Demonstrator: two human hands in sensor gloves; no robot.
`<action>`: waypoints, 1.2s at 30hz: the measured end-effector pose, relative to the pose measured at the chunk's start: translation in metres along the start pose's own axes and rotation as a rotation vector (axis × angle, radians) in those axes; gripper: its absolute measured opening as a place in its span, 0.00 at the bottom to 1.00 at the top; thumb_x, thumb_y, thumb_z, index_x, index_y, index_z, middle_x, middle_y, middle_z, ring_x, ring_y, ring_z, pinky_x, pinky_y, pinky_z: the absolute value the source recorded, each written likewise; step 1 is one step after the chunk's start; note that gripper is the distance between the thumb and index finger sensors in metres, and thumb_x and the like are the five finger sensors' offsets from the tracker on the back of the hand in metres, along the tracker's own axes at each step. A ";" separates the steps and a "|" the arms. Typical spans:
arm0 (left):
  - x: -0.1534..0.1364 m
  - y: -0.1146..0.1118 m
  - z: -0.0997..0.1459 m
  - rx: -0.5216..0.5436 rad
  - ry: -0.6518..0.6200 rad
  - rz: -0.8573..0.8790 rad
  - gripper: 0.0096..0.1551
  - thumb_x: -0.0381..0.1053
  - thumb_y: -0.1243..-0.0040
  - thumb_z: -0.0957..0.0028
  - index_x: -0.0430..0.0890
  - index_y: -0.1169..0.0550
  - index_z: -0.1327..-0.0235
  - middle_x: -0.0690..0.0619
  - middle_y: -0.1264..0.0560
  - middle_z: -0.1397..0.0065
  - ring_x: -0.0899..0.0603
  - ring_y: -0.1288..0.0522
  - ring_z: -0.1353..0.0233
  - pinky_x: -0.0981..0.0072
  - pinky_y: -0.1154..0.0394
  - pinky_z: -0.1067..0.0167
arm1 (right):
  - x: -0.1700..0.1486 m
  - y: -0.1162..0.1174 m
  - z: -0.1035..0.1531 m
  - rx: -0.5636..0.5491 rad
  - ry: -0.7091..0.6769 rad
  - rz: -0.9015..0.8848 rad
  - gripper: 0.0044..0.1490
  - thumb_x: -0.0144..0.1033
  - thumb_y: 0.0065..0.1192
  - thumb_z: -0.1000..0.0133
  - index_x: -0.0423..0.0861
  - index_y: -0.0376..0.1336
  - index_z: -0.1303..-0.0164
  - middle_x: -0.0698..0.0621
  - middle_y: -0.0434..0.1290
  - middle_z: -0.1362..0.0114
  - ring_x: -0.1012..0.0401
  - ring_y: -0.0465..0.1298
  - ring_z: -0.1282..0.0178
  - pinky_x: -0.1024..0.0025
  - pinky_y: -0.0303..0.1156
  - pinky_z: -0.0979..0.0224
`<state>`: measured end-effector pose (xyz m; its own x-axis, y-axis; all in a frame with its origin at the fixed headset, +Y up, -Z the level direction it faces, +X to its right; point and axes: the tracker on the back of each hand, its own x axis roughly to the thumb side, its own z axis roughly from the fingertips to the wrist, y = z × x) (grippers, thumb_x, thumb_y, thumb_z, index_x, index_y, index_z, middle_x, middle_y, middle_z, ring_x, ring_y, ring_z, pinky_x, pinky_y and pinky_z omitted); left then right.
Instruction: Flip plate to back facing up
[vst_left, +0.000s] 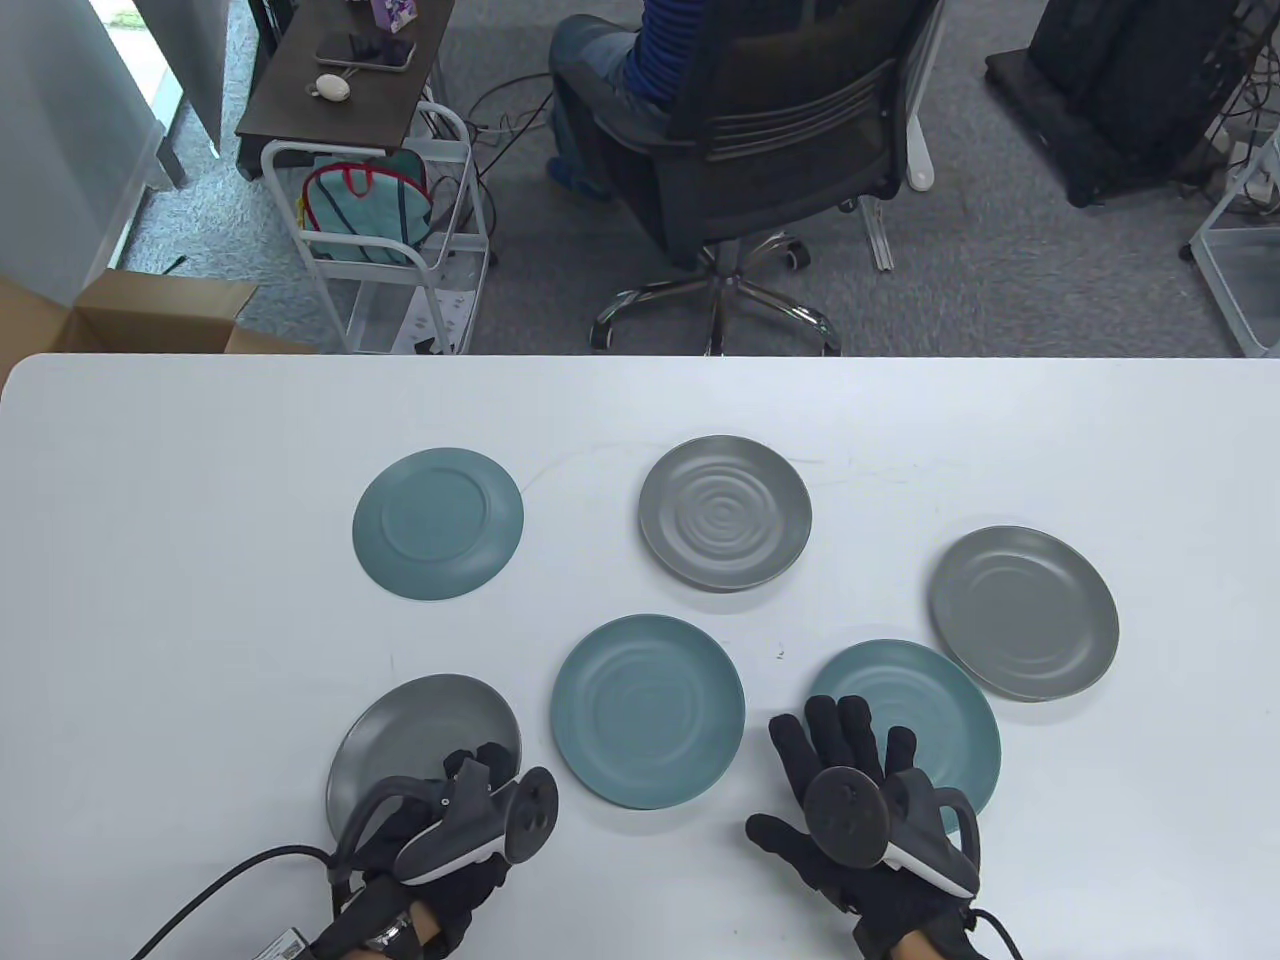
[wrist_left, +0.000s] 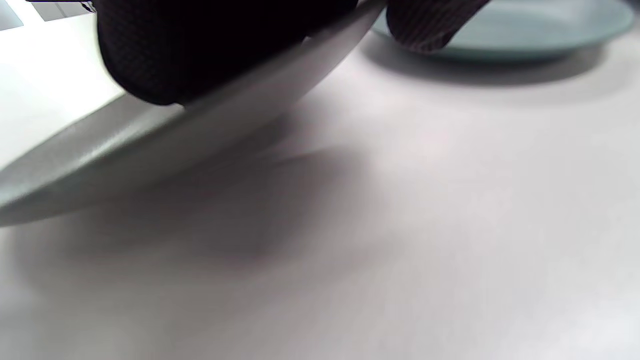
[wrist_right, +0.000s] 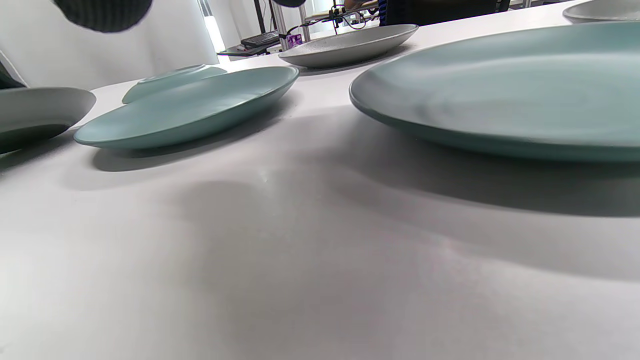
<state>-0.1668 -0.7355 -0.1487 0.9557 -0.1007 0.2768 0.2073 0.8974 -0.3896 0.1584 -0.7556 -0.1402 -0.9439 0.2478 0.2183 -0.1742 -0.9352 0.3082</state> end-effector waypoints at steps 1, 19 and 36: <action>-0.003 0.004 0.001 0.019 0.004 0.019 0.40 0.58 0.49 0.39 0.34 0.36 0.22 0.33 0.30 0.29 0.29 0.17 0.38 0.50 0.17 0.49 | 0.000 0.000 0.000 0.001 -0.001 -0.002 0.58 0.68 0.47 0.45 0.48 0.36 0.14 0.38 0.34 0.12 0.40 0.33 0.14 0.30 0.31 0.22; -0.064 0.051 0.015 0.202 0.069 0.490 0.35 0.53 0.49 0.38 0.33 0.33 0.25 0.35 0.26 0.33 0.31 0.14 0.43 0.59 0.14 0.58 | 0.000 0.001 0.000 0.007 -0.011 -0.002 0.58 0.67 0.47 0.45 0.48 0.36 0.14 0.38 0.35 0.12 0.40 0.33 0.14 0.30 0.31 0.22; -0.163 0.053 0.012 0.213 0.151 1.082 0.33 0.52 0.49 0.38 0.33 0.29 0.28 0.39 0.22 0.38 0.37 0.11 0.47 0.63 0.14 0.61 | 0.001 0.001 -0.001 0.031 -0.012 -0.011 0.57 0.67 0.47 0.45 0.47 0.36 0.14 0.38 0.35 0.11 0.40 0.33 0.14 0.30 0.31 0.22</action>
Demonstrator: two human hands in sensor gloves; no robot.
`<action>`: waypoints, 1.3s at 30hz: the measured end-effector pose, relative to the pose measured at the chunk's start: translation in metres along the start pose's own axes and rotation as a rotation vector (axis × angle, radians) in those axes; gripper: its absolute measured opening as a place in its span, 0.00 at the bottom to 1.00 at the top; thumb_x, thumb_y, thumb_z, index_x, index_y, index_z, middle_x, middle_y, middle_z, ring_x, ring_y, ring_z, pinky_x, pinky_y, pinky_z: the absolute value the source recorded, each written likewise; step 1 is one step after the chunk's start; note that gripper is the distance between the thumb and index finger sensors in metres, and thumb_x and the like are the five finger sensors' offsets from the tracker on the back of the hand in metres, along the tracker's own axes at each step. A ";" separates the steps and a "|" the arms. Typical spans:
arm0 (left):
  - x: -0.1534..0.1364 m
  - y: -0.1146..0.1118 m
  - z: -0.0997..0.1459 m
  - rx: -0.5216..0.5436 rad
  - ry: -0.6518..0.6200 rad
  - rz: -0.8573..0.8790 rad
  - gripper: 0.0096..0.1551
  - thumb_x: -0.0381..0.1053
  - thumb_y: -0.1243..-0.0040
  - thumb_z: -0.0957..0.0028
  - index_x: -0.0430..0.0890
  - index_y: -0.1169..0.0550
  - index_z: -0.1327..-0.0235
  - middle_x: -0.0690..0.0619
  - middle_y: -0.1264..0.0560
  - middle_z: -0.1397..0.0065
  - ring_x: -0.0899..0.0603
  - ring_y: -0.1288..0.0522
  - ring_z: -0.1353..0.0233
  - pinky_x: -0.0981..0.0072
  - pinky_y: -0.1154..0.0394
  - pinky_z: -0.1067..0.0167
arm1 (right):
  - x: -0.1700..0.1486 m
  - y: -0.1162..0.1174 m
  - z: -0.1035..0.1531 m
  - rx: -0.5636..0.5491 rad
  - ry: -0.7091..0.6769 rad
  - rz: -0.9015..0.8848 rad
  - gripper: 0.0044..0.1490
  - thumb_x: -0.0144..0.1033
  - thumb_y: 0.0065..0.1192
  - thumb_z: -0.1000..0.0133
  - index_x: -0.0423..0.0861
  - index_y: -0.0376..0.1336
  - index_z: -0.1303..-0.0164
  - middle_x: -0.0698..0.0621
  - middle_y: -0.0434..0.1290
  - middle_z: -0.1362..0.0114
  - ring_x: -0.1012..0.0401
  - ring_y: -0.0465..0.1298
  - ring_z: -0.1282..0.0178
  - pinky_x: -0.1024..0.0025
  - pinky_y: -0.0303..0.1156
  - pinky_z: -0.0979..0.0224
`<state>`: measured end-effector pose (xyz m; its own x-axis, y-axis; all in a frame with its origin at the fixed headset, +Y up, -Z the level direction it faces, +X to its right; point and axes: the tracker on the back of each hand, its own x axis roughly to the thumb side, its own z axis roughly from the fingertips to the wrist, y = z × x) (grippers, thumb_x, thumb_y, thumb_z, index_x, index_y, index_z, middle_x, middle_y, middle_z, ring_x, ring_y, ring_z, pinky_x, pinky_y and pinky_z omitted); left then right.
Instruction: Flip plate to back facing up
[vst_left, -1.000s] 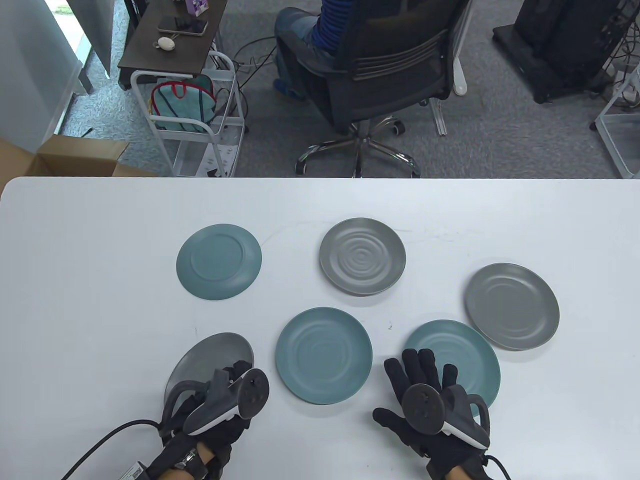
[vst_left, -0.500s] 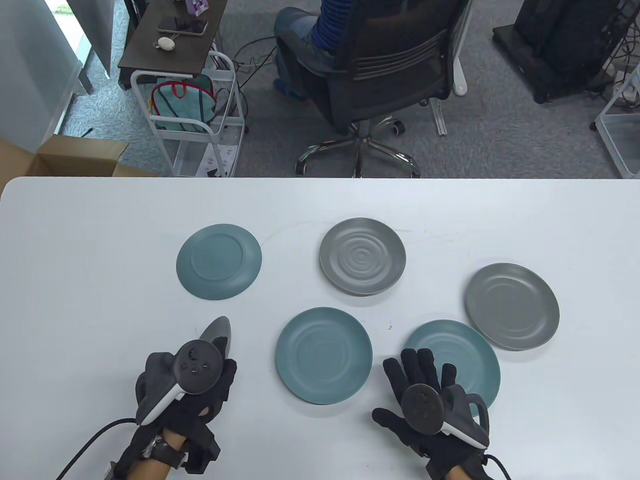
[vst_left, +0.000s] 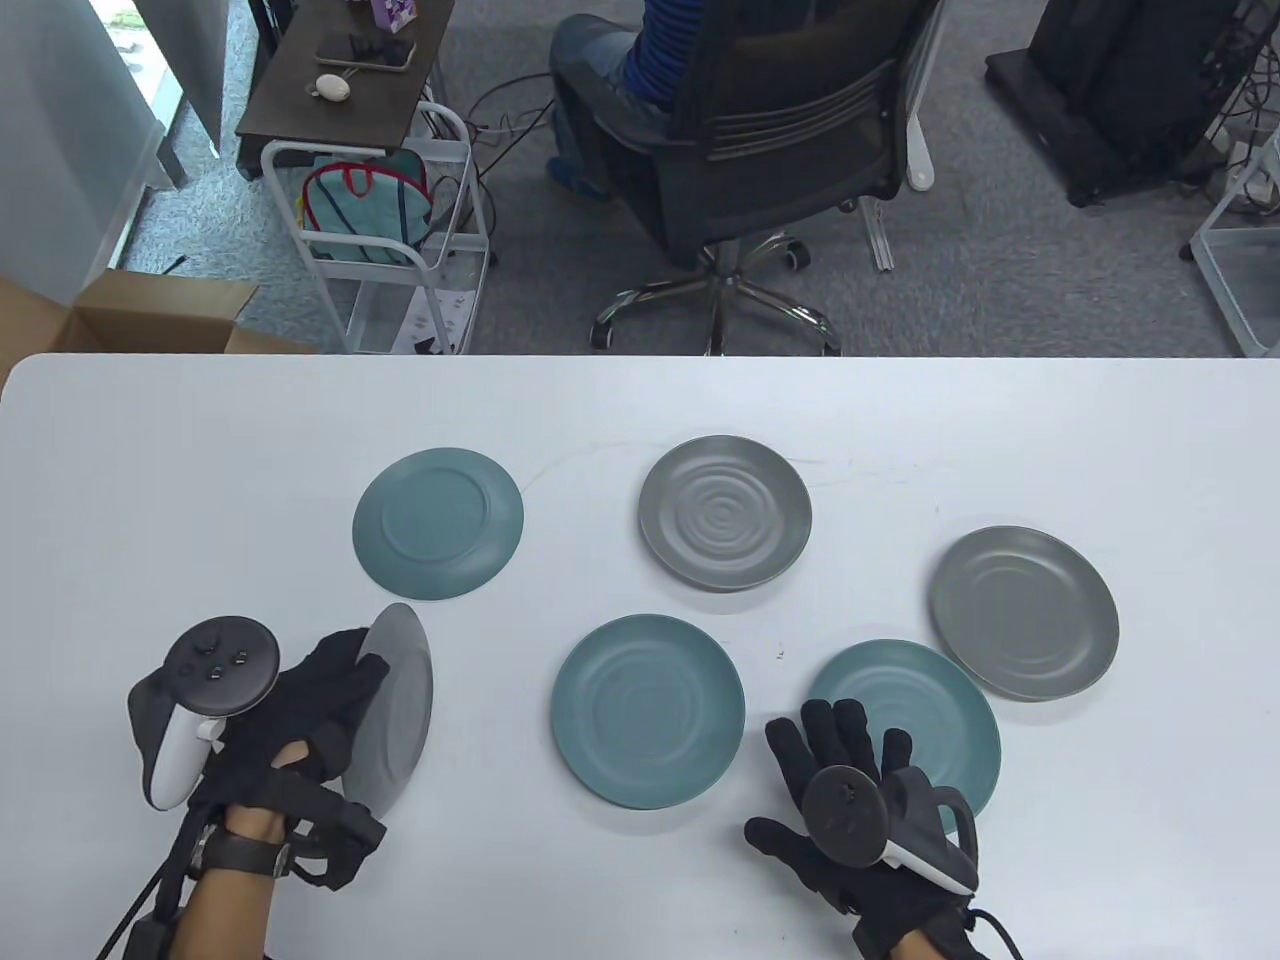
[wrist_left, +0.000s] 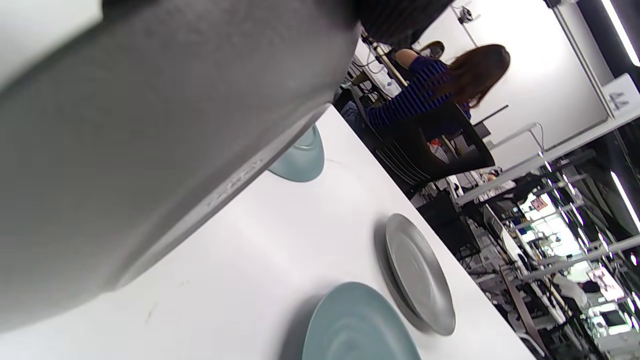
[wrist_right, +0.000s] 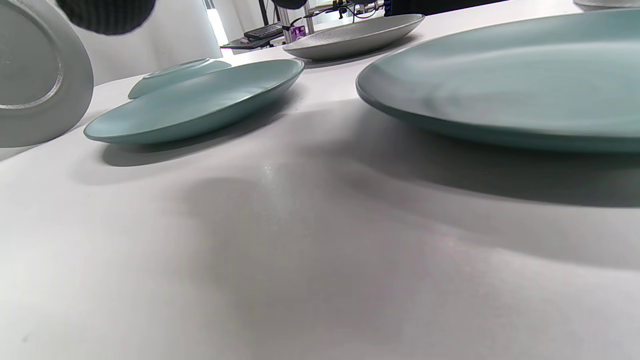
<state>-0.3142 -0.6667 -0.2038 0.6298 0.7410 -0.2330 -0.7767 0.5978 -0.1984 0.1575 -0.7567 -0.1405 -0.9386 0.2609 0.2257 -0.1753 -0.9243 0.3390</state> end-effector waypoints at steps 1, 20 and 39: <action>-0.005 0.003 -0.001 0.017 0.019 0.007 0.32 0.53 0.49 0.38 0.34 0.29 0.28 0.40 0.22 0.38 0.38 0.11 0.48 0.64 0.14 0.62 | 0.000 0.000 0.000 0.001 0.000 -0.001 0.58 0.67 0.47 0.45 0.47 0.36 0.14 0.37 0.35 0.12 0.40 0.33 0.14 0.30 0.31 0.22; -0.086 -0.005 -0.028 0.060 0.302 -0.061 0.32 0.55 0.52 0.38 0.36 0.27 0.30 0.46 0.20 0.43 0.42 0.10 0.56 0.63 0.15 0.63 | 0.001 0.000 -0.001 0.006 0.007 0.004 0.58 0.67 0.47 0.45 0.47 0.36 0.14 0.38 0.35 0.11 0.40 0.34 0.14 0.30 0.31 0.22; -0.095 -0.025 -0.045 0.096 0.417 -0.366 0.33 0.57 0.55 0.38 0.37 0.26 0.31 0.46 0.20 0.42 0.42 0.10 0.56 0.61 0.16 0.62 | 0.002 0.000 0.000 0.007 0.006 0.006 0.57 0.67 0.47 0.45 0.47 0.36 0.14 0.37 0.35 0.12 0.40 0.34 0.14 0.30 0.31 0.22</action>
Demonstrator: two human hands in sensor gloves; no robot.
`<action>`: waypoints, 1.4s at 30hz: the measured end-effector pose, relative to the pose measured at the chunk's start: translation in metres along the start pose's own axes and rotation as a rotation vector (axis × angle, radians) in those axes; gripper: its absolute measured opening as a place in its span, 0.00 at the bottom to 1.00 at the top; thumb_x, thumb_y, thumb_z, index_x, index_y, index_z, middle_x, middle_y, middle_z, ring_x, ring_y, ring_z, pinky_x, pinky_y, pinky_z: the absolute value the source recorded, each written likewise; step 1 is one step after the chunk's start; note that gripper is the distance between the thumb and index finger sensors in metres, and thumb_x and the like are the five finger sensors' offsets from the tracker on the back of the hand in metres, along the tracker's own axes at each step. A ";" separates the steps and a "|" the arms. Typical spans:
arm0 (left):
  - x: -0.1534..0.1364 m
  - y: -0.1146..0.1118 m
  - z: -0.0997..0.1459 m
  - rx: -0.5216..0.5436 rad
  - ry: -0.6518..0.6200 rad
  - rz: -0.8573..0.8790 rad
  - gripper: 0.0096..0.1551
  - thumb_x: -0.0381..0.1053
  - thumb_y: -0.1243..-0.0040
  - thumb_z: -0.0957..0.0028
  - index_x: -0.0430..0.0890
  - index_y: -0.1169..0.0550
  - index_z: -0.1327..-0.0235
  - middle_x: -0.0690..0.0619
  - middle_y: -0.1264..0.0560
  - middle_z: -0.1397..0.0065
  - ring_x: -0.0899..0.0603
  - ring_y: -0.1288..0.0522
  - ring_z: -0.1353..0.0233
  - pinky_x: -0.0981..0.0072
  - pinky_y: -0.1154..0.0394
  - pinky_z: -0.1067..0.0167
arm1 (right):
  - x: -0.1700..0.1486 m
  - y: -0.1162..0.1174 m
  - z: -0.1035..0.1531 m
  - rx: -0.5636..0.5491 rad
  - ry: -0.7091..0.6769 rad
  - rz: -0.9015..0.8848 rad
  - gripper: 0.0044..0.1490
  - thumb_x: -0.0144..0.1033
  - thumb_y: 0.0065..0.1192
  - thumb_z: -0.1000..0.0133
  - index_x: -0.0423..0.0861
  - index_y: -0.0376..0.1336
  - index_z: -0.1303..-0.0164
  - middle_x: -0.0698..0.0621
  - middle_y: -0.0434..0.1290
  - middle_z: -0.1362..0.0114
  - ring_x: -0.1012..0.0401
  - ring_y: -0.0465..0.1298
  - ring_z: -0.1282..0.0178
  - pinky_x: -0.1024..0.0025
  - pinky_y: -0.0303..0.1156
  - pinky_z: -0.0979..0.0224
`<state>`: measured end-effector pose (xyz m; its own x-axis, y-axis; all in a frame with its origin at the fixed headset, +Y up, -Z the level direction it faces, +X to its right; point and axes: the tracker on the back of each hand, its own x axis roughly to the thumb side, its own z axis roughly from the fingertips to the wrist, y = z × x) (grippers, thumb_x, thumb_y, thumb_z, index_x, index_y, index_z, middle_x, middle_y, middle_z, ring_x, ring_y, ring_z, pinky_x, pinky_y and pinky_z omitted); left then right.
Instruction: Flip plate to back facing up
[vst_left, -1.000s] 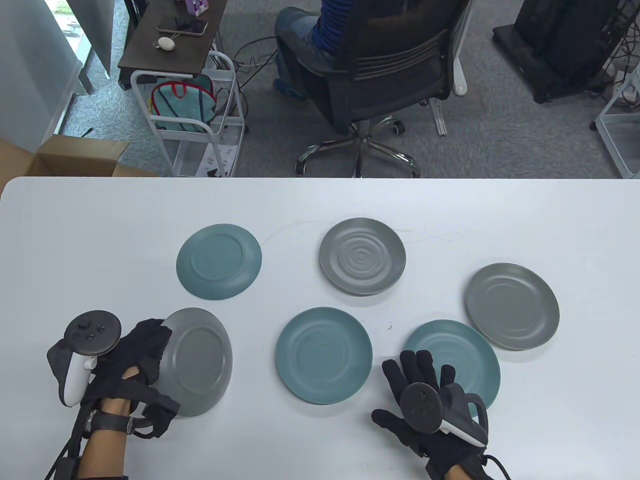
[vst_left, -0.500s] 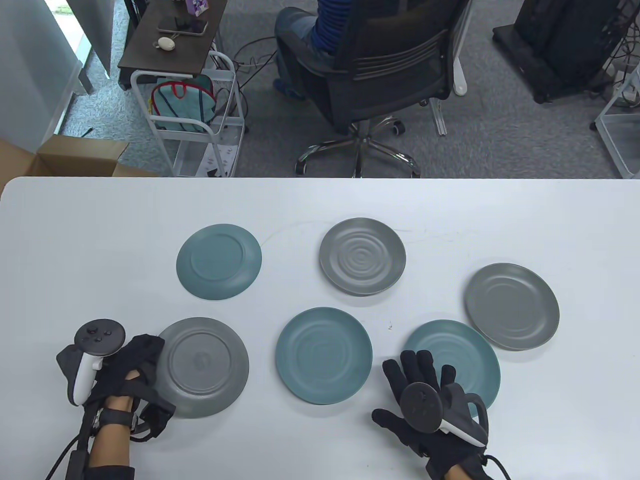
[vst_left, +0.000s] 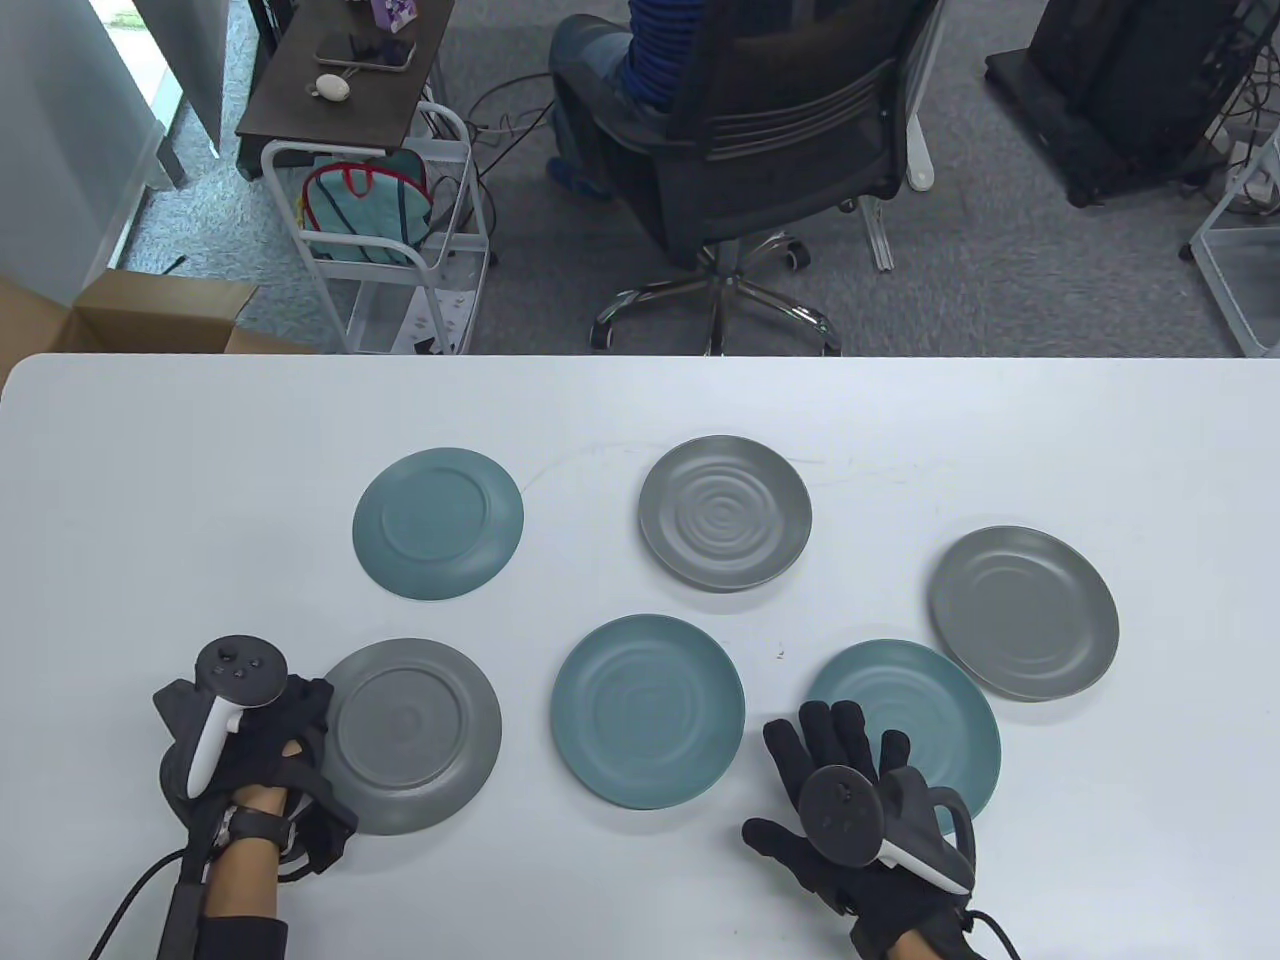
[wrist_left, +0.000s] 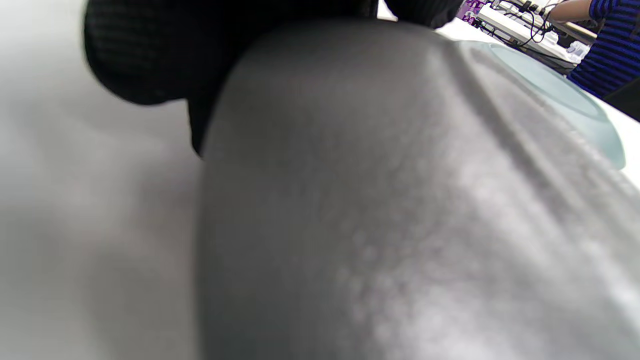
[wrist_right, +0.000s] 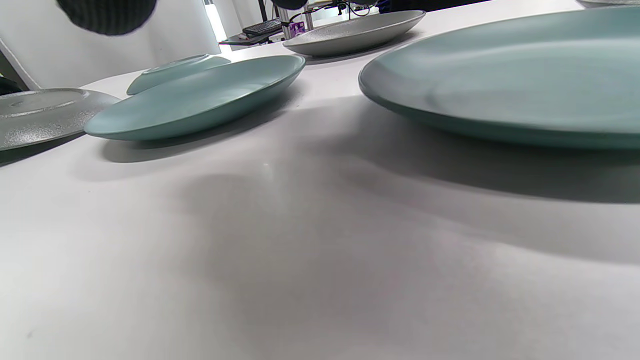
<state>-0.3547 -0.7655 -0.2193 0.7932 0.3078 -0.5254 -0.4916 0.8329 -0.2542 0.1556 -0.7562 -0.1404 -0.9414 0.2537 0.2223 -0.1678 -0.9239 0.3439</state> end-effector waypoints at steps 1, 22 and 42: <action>0.002 0.000 0.001 0.014 0.001 -0.028 0.33 0.57 0.55 0.38 0.37 0.26 0.31 0.45 0.20 0.42 0.42 0.10 0.56 0.61 0.16 0.62 | 0.000 0.000 0.000 -0.001 -0.001 0.003 0.57 0.67 0.47 0.45 0.47 0.36 0.14 0.37 0.35 0.11 0.40 0.34 0.14 0.30 0.31 0.22; 0.026 -0.009 0.001 0.102 0.028 -0.358 0.33 0.57 0.53 0.39 0.37 0.26 0.30 0.46 0.20 0.41 0.41 0.11 0.54 0.60 0.16 0.60 | 0.002 0.001 0.000 0.004 -0.007 0.010 0.57 0.67 0.47 0.45 0.47 0.36 0.14 0.38 0.35 0.11 0.40 0.34 0.14 0.30 0.31 0.22; 0.077 -0.011 0.042 0.099 -0.234 -0.411 0.46 0.66 0.54 0.40 0.37 0.37 0.18 0.39 0.29 0.26 0.31 0.20 0.32 0.46 0.21 0.42 | 0.002 0.000 0.001 0.000 -0.003 0.008 0.57 0.67 0.47 0.45 0.47 0.36 0.14 0.37 0.35 0.11 0.40 0.34 0.14 0.30 0.31 0.22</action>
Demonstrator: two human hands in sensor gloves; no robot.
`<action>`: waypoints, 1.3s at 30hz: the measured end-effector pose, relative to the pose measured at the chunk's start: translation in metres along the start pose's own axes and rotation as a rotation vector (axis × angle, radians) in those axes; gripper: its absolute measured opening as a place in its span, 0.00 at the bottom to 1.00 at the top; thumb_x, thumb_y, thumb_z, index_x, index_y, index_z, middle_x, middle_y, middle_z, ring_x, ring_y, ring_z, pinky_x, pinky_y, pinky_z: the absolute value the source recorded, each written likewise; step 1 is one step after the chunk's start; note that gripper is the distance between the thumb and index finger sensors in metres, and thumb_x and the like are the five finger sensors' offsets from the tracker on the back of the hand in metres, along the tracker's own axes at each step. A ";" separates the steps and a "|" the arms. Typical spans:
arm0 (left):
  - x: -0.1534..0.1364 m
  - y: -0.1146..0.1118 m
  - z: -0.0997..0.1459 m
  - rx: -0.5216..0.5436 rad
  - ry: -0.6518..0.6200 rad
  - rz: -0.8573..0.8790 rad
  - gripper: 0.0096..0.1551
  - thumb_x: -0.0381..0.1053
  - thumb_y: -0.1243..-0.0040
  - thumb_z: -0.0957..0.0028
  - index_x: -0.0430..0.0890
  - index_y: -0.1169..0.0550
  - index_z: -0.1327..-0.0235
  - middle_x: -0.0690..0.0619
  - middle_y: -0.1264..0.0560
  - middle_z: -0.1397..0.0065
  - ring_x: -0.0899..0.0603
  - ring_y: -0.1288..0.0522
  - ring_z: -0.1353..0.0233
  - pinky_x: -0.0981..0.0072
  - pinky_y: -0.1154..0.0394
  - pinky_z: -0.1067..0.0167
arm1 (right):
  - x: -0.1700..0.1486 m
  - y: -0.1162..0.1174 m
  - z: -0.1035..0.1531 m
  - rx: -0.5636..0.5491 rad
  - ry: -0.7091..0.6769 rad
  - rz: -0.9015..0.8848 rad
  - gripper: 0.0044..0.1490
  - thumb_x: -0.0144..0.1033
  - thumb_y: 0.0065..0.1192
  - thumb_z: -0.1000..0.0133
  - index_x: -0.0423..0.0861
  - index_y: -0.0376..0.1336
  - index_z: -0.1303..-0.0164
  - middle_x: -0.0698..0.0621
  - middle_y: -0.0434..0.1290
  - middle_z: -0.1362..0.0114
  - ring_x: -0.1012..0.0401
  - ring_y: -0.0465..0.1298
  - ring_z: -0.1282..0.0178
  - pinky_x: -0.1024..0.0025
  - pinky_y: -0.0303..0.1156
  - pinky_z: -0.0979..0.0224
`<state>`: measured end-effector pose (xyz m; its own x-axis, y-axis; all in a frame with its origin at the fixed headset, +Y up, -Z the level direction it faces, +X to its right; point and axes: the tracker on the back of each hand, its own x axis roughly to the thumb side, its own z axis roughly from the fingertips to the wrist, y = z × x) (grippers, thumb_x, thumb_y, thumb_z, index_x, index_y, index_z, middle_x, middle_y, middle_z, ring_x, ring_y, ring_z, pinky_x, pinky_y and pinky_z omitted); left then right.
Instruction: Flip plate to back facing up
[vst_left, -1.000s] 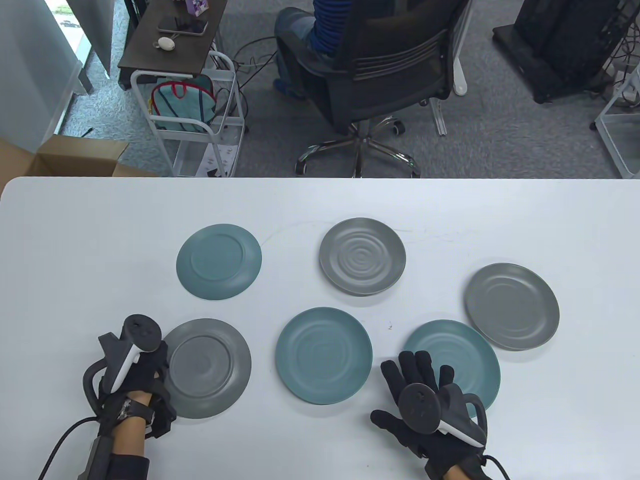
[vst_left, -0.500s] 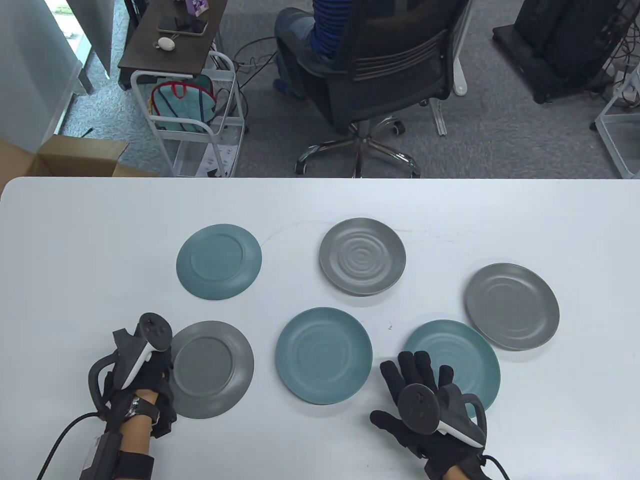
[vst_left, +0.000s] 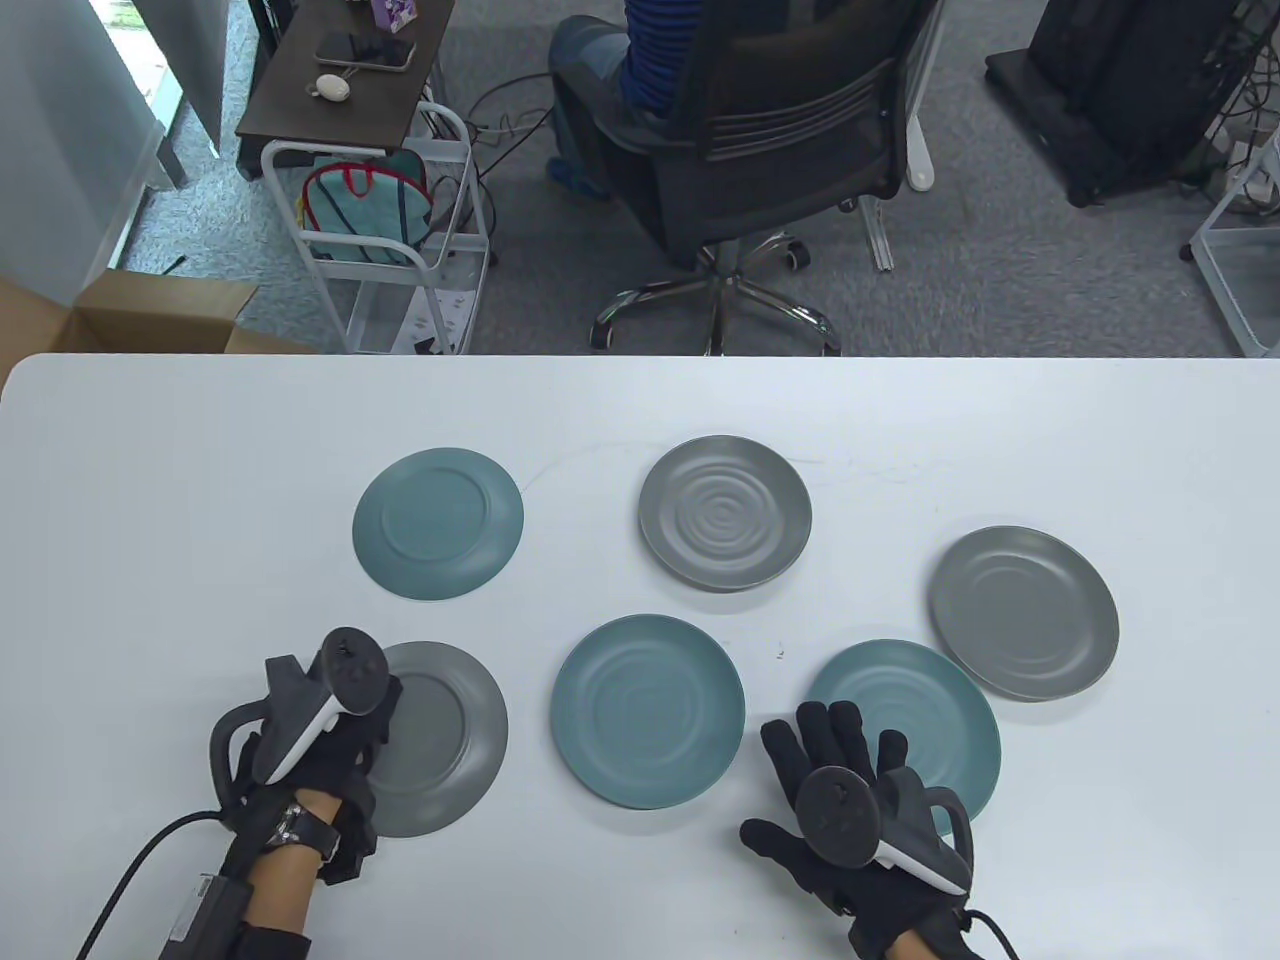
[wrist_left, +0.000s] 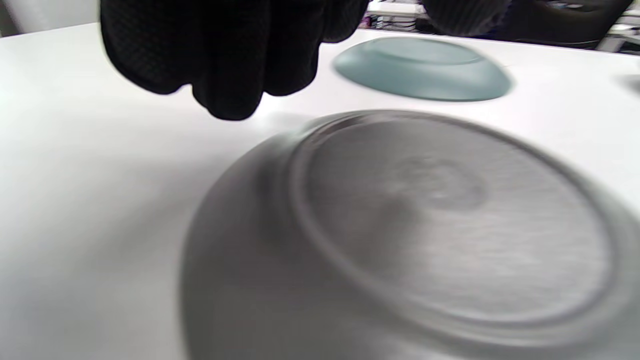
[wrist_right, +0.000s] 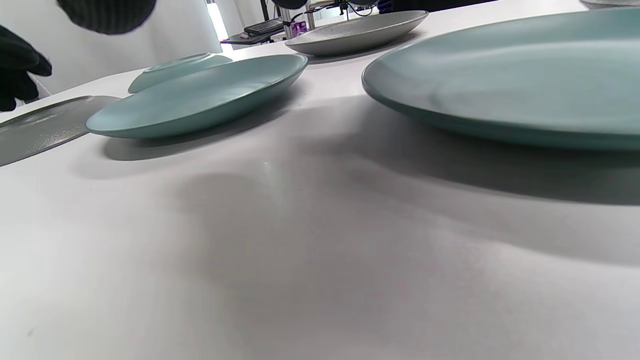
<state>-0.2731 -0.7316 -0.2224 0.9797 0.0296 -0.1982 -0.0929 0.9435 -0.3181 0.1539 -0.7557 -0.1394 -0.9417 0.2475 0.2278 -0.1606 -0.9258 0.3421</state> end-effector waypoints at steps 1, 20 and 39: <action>0.011 0.003 0.004 0.010 -0.036 -0.017 0.46 0.67 0.54 0.40 0.37 0.38 0.18 0.39 0.29 0.25 0.31 0.21 0.31 0.45 0.21 0.41 | 0.000 0.000 0.000 0.001 0.000 0.000 0.57 0.67 0.47 0.45 0.47 0.36 0.14 0.37 0.35 0.11 0.40 0.34 0.14 0.30 0.31 0.22; 0.194 -0.040 0.073 -0.004 -0.534 -0.232 0.50 0.71 0.57 0.41 0.41 0.43 0.14 0.39 0.36 0.18 0.28 0.31 0.20 0.37 0.27 0.33 | -0.002 -0.001 0.001 -0.006 0.012 0.007 0.58 0.67 0.47 0.45 0.47 0.36 0.14 0.38 0.35 0.11 0.40 0.34 0.14 0.30 0.31 0.22; 0.232 -0.090 0.083 0.032 -0.613 -0.420 0.48 0.68 0.49 0.42 0.41 0.40 0.15 0.35 0.37 0.20 0.25 0.29 0.24 0.41 0.25 0.35 | -0.006 -0.003 0.001 -0.008 0.026 0.008 0.57 0.67 0.47 0.45 0.47 0.37 0.14 0.37 0.35 0.11 0.40 0.34 0.14 0.30 0.31 0.22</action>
<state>-0.0224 -0.7824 -0.1624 0.8558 -0.1657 0.4901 0.3076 0.9247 -0.2245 0.1607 -0.7539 -0.1406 -0.9503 0.2328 0.2066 -0.1555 -0.9301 0.3328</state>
